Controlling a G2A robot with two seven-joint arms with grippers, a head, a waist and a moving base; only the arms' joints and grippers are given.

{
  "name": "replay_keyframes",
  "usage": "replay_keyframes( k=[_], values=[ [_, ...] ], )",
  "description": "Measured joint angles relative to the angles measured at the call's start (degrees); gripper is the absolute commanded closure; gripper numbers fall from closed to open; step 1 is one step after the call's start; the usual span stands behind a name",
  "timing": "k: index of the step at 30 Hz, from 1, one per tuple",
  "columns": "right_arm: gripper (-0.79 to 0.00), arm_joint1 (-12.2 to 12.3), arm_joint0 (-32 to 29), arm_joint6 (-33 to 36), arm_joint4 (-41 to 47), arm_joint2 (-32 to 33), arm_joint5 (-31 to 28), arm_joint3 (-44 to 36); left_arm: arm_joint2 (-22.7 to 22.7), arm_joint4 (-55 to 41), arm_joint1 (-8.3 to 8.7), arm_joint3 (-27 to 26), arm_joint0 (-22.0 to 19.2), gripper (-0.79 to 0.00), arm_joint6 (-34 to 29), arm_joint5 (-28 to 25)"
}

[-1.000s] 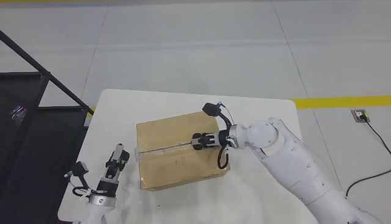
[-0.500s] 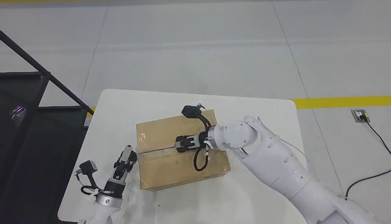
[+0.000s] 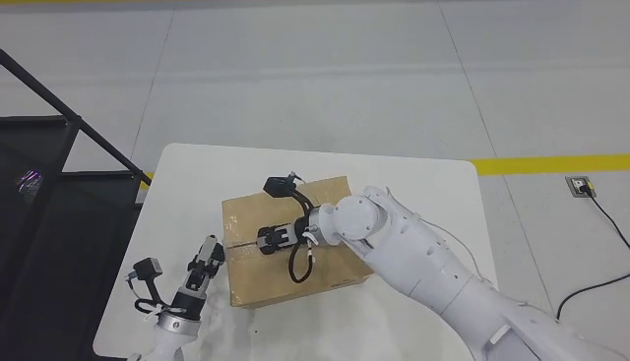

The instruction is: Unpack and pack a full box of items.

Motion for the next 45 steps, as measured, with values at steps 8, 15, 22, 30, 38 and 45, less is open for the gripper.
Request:
replay_keyframes(
  k=[8, 15, 22, 30, 38, 45],
  values=[
    [0.000, -2.1, 0.8, 0.8, 0.7, -0.3, -2.5, 4.0, -0.5, -0.5, 0.07, -0.1, 0.4, -0.785, 0.2, -0.5],
    [0.000, -0.4, 0.1, 2.4, -2.2, 2.9, -2.9, 3.2, -1.8, -1.5, 0.19, -0.4, 0.4, -0.785, 0.6, -0.3],
    [0.000, 3.7, -4.5, 3.1, -7.7, 8.9, 0.7, -3.5, -1.9, -2.0, 0.24, -0.3, -0.3, -0.785, 0.1, 0.2],
    [0.000, 9.3, -13.4, 4.7, -13.6, 19.5, 5.5, -15.4, -1.2, -1.6, 0.22, -0.1, -0.9, -0.785, -0.3, 0.5],
    [0.000, 13.0, -20.4, 6.1, -16.6, 29.8, 10.0, -22.3, -1.0, -1.5, 0.24, -0.4, -0.9, -0.785, -0.4, 0.5],
    [0.000, 14.8, -24.2, 6.0, -15.2, 37.0, 10.0, -23.5, -0.9, -1.5, 0.25, -0.5, -0.7, -0.785, -0.2, 0.5]
  ],
)
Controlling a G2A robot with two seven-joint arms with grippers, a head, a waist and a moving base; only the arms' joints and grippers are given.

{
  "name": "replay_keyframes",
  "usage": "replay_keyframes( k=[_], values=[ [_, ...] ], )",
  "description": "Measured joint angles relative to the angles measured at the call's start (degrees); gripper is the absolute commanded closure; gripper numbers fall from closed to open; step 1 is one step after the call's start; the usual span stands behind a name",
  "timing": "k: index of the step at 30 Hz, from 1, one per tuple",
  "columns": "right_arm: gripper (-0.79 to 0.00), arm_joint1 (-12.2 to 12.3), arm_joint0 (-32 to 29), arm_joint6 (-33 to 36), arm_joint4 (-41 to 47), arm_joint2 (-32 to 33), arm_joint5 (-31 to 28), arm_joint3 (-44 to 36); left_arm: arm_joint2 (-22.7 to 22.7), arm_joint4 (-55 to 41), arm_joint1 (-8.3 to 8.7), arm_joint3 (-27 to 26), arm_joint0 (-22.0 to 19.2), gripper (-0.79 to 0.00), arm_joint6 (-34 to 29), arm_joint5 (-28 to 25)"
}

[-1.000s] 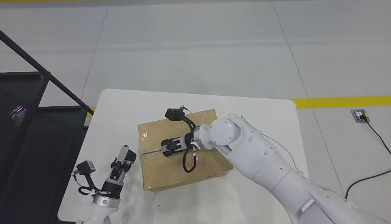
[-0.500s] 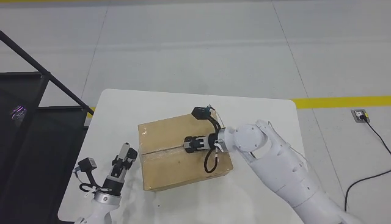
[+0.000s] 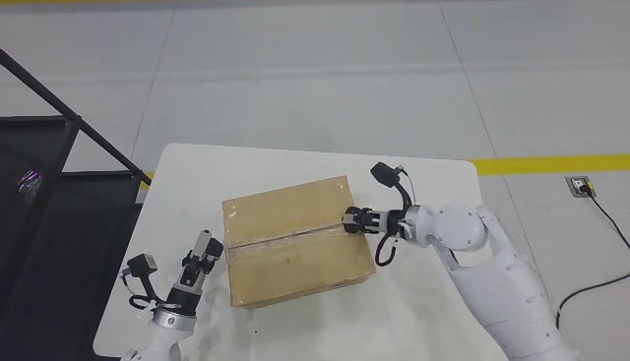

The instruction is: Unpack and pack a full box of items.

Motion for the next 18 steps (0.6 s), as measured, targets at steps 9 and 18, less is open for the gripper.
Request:
replay_keyframes(
  k=[9, 18],
  values=[
    [0.000, 1.7, -3.3, 0.8, 4.0, 6.8, -3.3, 0.5, 0.1, 0.5, 0.03, -0.1, -0.1, -0.785, 0.1, 0.2],
    [0.000, 1.5, -4.7, -1.8, 4.8, 4.1, -5.7, -6.3, 1.4, 0.8, -0.06, 0.1, -0.3, -0.785, -0.1, 0.4]
  ],
)
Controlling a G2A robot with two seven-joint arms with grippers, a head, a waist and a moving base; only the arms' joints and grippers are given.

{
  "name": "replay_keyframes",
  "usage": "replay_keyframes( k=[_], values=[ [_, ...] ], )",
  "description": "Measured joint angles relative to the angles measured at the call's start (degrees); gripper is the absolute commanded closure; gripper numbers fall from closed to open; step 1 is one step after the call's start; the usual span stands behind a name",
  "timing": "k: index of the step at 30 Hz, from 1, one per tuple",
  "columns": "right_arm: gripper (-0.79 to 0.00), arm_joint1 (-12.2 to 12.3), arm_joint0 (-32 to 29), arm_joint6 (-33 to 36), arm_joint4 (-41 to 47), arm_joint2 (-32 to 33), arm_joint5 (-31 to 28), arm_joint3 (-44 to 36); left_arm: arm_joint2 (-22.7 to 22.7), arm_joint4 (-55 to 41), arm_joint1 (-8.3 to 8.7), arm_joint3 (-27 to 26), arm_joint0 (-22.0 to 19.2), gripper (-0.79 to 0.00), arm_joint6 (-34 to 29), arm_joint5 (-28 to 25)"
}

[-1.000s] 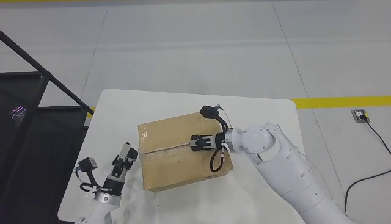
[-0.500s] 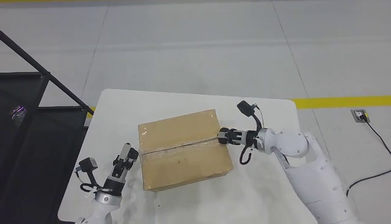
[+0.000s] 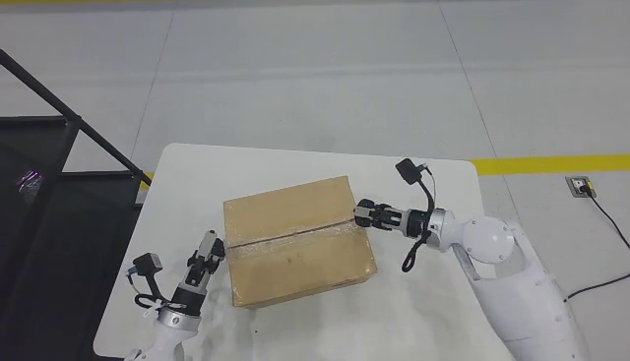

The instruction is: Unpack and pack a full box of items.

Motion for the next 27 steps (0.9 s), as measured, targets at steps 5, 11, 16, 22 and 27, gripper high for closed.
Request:
replay_keyframes(
  k=[5, 11, 16, 22, 27],
  values=[
    [0.000, -1.2, 4.6, 1.2, -1.5, -6.6, 3.2, 4.0, 0.7, -0.3, -0.06, 0.1, -0.1, -0.785, -0.3, -0.1],
    [0.000, -3.4, 10.6, 1.0, 0.7, -13.6, 2.9, 11.3, 1.5, -0.9, -0.06, -0.2, -0.4, -0.785, -1.6, 0.3],
    [0.000, -5.6, 15.0, 0.3, 1.7, -19.6, 3.1, 14.9, 2.4, -0.5, -0.07, -0.2, -1.0, -0.785, -2.2, 0.7],
    [0.000, -9.0, 20.0, -0.6, 4.0, -26.5, 2.4, 19.9, 2.2, -1.4, -0.08, -0.2, -1.1, -0.785, -1.6, 0.3],
    [0.000, -12.3, 23.8, -0.8, 5.6, -32.0, 1.6, 24.1, -0.3, -4.0, 0.04, 0.5, -0.3, -0.785, 0.1, -0.3]
  ],
)
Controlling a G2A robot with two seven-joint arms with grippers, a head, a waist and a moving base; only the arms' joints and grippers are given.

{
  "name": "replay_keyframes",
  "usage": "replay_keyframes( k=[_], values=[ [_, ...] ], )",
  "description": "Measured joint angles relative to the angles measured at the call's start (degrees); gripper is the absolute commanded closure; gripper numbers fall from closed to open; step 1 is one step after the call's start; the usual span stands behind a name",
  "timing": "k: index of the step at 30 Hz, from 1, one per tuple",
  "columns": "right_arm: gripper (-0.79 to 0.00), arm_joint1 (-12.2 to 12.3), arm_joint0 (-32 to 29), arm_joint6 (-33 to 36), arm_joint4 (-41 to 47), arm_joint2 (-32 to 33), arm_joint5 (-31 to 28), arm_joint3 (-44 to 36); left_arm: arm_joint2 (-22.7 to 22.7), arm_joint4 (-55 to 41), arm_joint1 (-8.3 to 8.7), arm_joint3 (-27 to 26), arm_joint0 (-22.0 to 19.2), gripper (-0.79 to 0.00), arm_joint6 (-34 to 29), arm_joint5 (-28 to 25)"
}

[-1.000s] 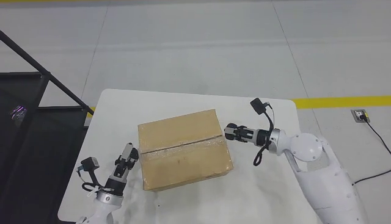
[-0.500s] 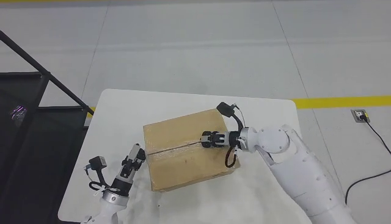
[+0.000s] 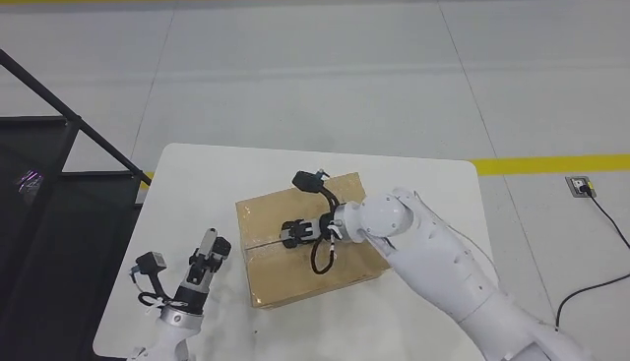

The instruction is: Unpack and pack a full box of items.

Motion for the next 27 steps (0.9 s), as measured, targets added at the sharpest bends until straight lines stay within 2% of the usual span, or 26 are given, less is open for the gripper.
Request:
replay_keyframes(
  k=[8, 17, 27],
  values=[
    [0.000, -5.4, 4.5, -0.8, 2.7, -6.4, -1.6, 6.8, -4.4, -3.5, 0.30, 1.9, 0.8, -0.785, 1.3, -1.0],
    [0.000, -10.7, 6.8, -1.4, 4.2, -10.9, -4.2, 12.2, -5.8, -5.1, 0.39, 2.5, 1.3, -0.785, 0.8, -1.7],
    [0.000, -14.1, 7.5, -2.4, 3.7, -12.3, -7.7, 15.8, -5.9, -5.1, 0.37, 2.8, 1.2, -0.785, 0.4, -2.0]
  ],
)
